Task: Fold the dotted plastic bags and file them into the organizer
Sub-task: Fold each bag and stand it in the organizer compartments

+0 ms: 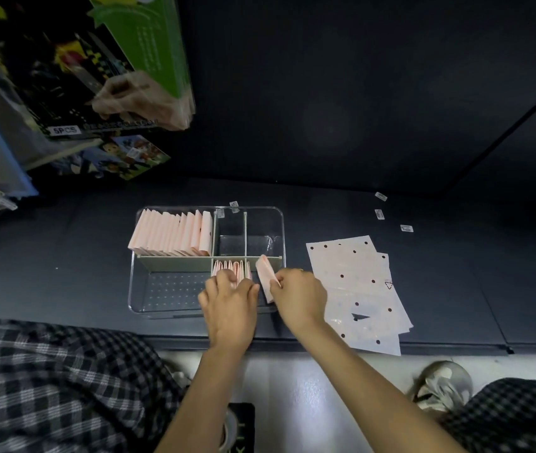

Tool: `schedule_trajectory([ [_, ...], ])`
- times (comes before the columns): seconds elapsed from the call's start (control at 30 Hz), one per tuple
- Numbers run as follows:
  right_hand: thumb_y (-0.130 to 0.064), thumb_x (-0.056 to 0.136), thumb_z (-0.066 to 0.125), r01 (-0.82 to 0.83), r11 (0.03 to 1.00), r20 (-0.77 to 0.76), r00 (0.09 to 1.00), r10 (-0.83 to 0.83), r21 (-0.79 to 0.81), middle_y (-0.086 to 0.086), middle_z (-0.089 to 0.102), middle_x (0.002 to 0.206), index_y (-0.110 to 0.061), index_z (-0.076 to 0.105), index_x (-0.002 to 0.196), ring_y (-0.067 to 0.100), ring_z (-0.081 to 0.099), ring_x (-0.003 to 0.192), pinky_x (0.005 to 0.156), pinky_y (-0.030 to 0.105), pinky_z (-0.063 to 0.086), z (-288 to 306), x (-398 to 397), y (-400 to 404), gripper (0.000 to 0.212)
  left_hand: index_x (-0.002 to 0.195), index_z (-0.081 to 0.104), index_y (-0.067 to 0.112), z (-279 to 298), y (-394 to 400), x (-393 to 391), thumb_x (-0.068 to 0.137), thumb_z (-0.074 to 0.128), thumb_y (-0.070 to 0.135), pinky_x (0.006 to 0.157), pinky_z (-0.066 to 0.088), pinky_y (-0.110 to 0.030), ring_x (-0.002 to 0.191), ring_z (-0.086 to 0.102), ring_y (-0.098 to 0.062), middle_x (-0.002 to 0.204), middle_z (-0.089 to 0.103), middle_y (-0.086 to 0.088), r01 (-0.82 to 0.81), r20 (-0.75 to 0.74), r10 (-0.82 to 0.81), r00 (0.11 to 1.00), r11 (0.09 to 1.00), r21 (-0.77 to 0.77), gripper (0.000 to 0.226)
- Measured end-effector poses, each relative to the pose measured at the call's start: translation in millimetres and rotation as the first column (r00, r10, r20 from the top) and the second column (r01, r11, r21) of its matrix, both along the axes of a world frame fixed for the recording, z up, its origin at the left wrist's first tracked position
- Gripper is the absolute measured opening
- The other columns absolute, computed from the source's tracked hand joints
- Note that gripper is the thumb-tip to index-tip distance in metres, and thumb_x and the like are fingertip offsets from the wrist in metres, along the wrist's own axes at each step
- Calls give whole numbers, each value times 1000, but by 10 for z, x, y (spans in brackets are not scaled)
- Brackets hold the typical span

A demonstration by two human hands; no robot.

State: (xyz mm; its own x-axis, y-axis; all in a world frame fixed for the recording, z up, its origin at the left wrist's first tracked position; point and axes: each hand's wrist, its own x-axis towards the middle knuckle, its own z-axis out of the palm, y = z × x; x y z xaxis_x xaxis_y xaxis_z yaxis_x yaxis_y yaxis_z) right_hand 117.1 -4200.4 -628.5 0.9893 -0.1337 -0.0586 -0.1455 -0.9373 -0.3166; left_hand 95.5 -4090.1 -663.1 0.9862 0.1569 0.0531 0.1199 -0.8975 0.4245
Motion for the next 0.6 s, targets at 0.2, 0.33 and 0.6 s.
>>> schedule_trajectory([
  [0.2,-29,93,46,-35,998,-86,996,31,-47,9,69,93,-15,69,90,31,61,93,66,30,36,-169,-24,188,28,100,71,19,3,2,19,90,60,23,81,28,-36,97,43,-28,105,52,-8,-36,66,45,997,991,-131,15],
  [0.33,-15,92,40,-164,985,-85,984,159,-49,8,70,92,-10,65,84,27,49,101,74,34,30,-255,-119,221,27,107,69,29,-8,-13,45,96,49,34,87,23,-34,104,35,-22,113,49,-3,37,41,-30,999,984,-174,23],
  [0.6,-26,87,63,-354,935,312,888,337,-3,0,69,102,-15,70,103,26,61,90,79,33,49,-260,-427,-587,21,106,70,26,-85,50,67,93,52,37,91,26,-40,107,34,-27,122,45,-6,58,-29,-61,998,994,-89,24],
])
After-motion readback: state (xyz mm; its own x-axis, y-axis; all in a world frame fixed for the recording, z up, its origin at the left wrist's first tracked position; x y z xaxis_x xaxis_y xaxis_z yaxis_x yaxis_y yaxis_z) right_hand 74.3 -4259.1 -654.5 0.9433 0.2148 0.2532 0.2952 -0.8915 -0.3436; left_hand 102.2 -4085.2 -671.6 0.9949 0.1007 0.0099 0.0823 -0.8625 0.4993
